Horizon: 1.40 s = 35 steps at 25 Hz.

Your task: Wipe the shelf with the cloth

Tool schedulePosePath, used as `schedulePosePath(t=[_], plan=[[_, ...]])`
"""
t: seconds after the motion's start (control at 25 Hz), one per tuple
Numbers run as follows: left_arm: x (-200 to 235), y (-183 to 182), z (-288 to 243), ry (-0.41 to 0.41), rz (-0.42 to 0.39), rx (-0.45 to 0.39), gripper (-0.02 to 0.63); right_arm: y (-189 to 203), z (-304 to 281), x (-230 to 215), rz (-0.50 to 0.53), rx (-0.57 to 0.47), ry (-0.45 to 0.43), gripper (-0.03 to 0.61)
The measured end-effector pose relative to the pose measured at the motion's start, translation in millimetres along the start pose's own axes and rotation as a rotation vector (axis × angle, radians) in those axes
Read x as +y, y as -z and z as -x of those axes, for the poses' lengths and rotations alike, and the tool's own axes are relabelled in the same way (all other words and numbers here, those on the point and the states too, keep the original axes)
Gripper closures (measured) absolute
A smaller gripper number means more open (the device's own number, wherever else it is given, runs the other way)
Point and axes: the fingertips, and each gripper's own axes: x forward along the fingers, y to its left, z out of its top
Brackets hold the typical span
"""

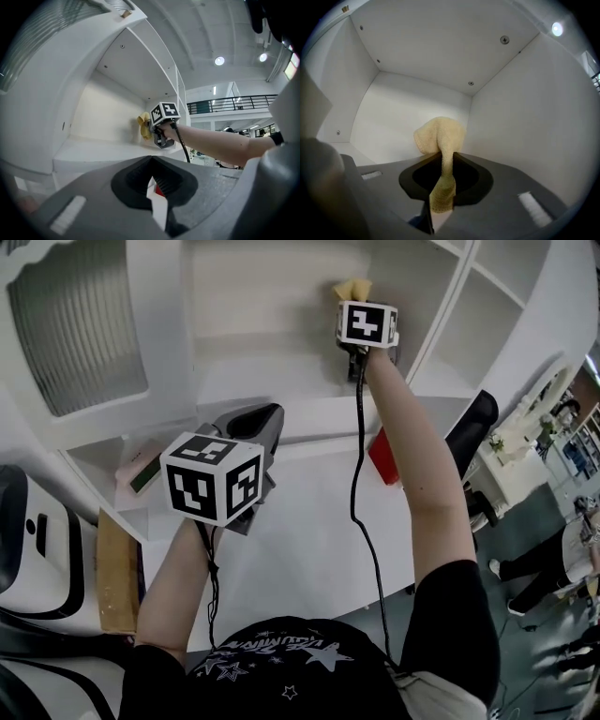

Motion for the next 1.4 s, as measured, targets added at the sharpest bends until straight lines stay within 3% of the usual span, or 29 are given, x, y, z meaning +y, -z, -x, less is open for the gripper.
schedulePosePath(t=[0.52, 1.0, 1.4], plan=[[18.9, 12.9, -3.0, -0.054, 0.021, 0.024, 0.611, 23.6, -59.4, 21.9, -0.096, 0.110, -0.099, 0.492], [26.0, 20.2, -8.4, -0.070, 0.035, 0.034, 0.611, 32.1, -69.1, 10.7, -0.118, 0.141, -0.063, 0.494], [19.0, 24.7, -5.0, -0.043, 0.031, 0.035, 0.611, 33.9, -39.0, 2.7, -0.084, 0.147, -0.028, 0.492]])
